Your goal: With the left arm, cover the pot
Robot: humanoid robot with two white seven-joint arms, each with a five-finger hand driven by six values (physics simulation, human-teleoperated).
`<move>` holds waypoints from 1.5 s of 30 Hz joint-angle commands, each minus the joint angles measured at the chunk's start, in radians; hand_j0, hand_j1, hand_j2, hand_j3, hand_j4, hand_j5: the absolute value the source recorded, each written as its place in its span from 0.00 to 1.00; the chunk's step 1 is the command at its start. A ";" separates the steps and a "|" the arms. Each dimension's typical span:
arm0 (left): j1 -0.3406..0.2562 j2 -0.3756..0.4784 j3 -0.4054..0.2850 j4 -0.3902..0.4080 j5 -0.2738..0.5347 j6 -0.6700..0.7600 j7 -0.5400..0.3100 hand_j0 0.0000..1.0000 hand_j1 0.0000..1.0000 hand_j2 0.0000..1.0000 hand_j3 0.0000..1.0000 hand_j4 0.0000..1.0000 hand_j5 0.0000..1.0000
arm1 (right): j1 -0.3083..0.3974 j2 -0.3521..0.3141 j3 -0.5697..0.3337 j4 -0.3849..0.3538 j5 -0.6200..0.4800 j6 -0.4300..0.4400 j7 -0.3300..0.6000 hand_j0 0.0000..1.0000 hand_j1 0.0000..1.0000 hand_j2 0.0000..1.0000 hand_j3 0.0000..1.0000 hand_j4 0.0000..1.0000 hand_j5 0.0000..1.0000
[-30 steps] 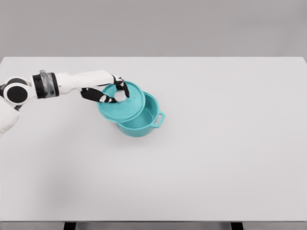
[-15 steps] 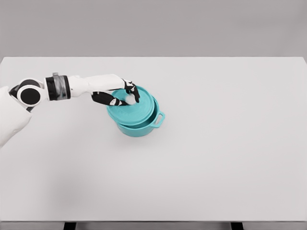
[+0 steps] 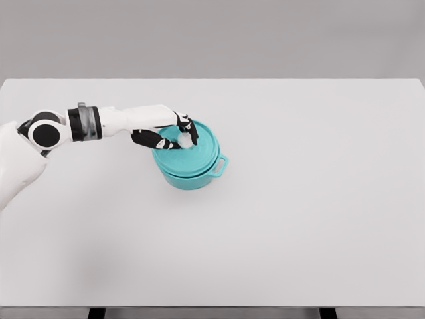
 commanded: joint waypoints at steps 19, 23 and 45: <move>0.011 0.007 -0.001 -0.025 0.013 0.002 0.000 0.56 0.56 0.56 0.56 0.56 0.56 | 0.000 0.000 0.000 0.000 0.001 0.000 0.000 1.00 1.00 1.00 1.00 1.00 1.00; 0.011 0.007 -0.001 -0.024 0.013 0.002 0.000 0.59 0.59 0.59 0.59 0.59 0.59 | 0.000 0.000 0.000 0.000 0.001 0.000 0.000 1.00 1.00 1.00 1.00 1.00 1.00; 0.006 0.015 -0.001 -0.027 0.018 0.002 0.000 0.86 0.86 0.86 0.86 0.86 0.86 | 0.000 0.000 0.000 0.000 0.001 0.000 0.000 1.00 1.00 1.00 1.00 1.00 1.00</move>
